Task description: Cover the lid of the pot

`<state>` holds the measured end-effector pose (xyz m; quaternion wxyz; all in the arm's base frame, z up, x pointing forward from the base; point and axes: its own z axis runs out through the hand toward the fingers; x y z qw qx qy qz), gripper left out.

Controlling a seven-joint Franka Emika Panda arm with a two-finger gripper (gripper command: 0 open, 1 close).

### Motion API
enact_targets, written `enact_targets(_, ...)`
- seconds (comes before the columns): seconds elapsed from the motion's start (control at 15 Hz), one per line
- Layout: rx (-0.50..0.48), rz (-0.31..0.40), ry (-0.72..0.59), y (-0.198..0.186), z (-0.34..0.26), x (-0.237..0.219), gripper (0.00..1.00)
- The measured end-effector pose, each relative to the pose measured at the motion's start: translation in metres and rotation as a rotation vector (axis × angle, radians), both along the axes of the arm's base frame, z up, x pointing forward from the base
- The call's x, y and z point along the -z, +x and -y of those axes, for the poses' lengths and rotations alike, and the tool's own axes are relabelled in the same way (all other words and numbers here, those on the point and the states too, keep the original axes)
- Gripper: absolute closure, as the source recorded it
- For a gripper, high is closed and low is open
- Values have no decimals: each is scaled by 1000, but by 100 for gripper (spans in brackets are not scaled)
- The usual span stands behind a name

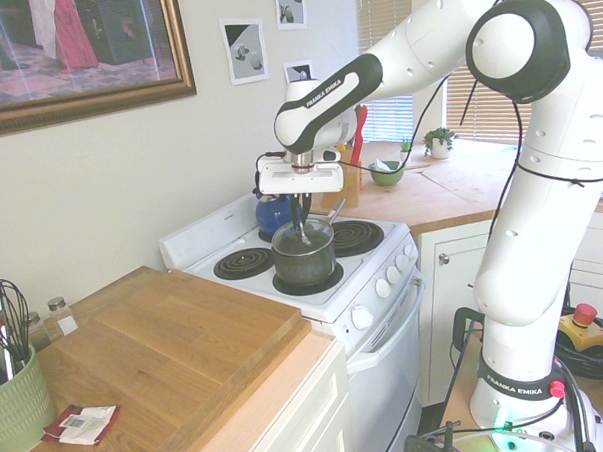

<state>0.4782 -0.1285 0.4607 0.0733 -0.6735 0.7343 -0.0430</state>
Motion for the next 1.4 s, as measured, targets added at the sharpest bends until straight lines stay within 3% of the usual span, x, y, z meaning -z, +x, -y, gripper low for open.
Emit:
enact_targets(1.13, -14, 21, -8, 0, -14, -4, 100)
enact_targets(1.4, -20, 62, -38, 3, -12, -2, 100)
